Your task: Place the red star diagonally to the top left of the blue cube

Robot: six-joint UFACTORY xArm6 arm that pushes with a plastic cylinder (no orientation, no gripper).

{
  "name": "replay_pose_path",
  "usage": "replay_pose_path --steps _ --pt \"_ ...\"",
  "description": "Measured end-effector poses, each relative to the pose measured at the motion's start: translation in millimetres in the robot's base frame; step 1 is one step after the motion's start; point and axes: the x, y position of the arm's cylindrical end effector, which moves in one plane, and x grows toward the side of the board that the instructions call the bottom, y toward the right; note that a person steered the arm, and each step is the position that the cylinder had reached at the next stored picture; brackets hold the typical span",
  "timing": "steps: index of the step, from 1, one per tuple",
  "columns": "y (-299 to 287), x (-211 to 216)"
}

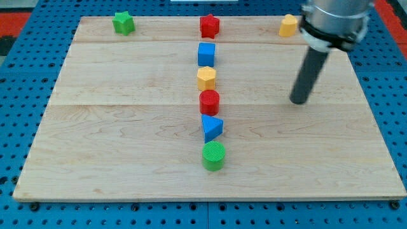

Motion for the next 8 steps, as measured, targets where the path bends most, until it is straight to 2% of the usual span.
replay_pose_path --steps 3,5,6,8 --pt "-99.1 -116.2" --pt "-110.5 -177.7" --pt "-101.2 -192.6" --pt "-205.4 -207.4"
